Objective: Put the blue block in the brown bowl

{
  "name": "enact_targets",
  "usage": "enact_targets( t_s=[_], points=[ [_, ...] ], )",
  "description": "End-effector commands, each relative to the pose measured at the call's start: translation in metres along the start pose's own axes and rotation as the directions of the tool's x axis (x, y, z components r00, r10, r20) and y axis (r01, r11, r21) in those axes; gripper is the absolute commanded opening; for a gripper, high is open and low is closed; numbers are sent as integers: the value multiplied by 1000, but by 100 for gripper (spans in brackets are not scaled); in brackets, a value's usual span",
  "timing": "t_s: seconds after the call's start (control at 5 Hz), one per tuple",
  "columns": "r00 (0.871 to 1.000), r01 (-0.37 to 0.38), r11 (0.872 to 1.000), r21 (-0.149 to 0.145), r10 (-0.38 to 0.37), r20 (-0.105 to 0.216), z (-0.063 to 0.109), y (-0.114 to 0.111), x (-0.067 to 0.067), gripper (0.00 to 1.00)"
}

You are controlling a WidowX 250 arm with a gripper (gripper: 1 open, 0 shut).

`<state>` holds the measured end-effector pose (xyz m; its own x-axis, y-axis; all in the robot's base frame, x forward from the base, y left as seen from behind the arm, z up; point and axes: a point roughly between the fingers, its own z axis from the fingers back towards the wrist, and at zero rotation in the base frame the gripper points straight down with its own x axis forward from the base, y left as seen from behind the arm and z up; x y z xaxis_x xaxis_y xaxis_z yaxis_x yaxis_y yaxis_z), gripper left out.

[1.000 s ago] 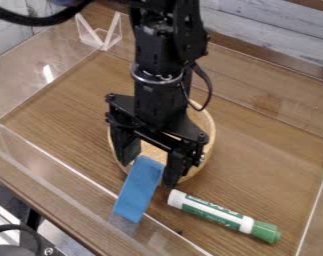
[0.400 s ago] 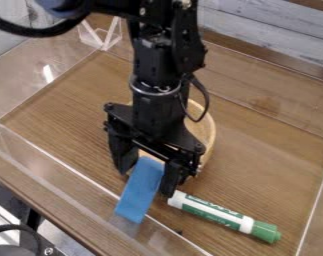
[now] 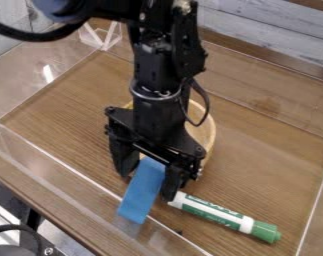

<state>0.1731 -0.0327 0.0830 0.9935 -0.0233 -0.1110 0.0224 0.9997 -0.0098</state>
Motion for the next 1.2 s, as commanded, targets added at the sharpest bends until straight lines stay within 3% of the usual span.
enact_targets(
  t_s=[0.0,0.2,0.4,1.0],
  points=[
    [1000,7,1000,-6,-7,27,4,-2,4,100],
    [1000,9,1000,-10,-9,27,3,-1,4,100],
    [999,18,1000,-11,-18,32,0,0,6,0],
    [998,48,999,-14,-47,52,-2,2,9,0]
  ],
)
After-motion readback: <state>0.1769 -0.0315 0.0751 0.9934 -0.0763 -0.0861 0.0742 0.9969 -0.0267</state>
